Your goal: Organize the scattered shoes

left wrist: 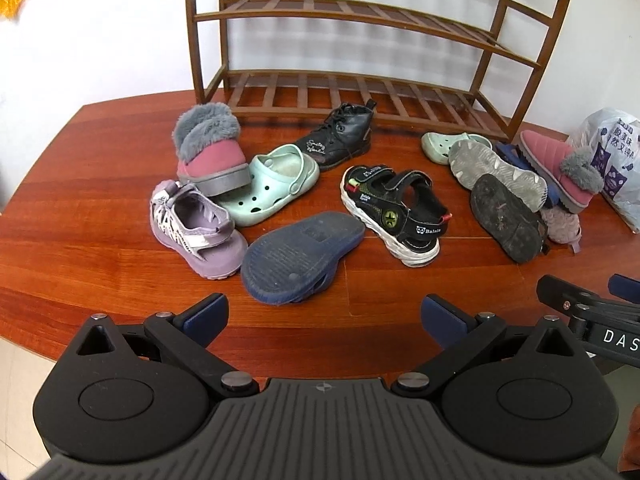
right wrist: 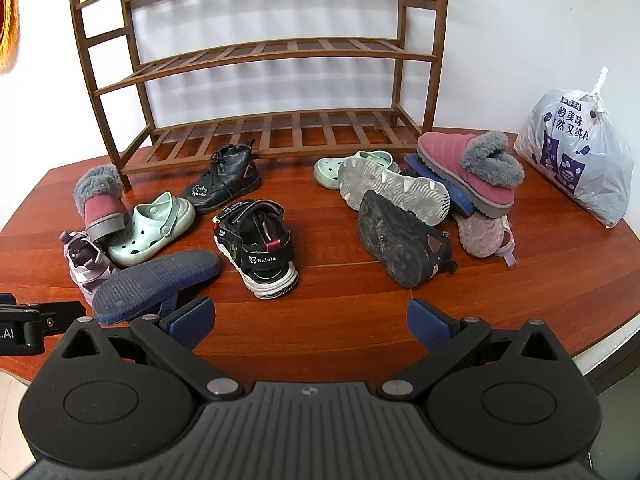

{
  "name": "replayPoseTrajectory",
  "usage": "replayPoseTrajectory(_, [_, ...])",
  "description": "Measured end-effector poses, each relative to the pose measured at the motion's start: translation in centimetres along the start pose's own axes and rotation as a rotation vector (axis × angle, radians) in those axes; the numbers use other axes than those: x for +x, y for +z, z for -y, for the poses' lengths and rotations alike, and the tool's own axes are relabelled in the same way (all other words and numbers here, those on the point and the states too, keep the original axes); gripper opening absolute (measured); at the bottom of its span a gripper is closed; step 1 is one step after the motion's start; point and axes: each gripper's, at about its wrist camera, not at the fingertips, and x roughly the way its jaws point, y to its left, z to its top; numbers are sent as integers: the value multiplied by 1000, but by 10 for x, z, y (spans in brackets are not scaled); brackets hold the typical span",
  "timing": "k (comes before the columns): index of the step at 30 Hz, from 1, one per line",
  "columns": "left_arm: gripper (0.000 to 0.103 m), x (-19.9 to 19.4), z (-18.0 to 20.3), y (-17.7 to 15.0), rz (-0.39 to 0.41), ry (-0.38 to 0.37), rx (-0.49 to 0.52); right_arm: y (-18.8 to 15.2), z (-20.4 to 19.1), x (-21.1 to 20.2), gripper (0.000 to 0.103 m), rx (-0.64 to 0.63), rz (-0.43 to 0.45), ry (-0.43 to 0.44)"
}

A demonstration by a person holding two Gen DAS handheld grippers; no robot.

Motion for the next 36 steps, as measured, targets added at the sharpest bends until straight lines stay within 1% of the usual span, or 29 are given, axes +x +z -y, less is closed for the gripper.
replayPoseTrajectory(5, [103,-9,4,-7,33,27,21,-1,1,1,103,8,-4,1])
replayPoseTrajectory(8, [103,-11,-5,-7,19,1,-5,-2,0,3,103,11,-5,-2])
replayPoseTrajectory(12, [103,-7,-12,2,-15,3,-4,-6,1,3,103,12,-4,-5])
replayPoseTrajectory(13, [103,-8,-10,2,-14,9,0,-2,-3,4,103,10,-7,-5])
replayPoseTrajectory(18, [103,-5,-12,5,-18,9,2,-6,-2,1,103,11,-7,-8])
replayPoseTrajectory(20, [103,-2,-15,7,-21,8,1,-2,-2,4,103,10,-13,-9])
replayPoseTrajectory(22, [103,-4,-11,2,-16,11,4,-2,-2,4,103,11,-15,-11])
replayPoseTrajectory(32, [103,-2,-10,1,-31,21,-5,-7,1,0,103,18,-17,-17])
replayPoseTrajectory(34, [103,-1,-11,1,-33,21,-9,2,0,9,103,13,-24,-13])
replayPoseTrajectory(36, [103,-1,-11,1,-34,22,-10,2,0,10,103,13,-26,-11])
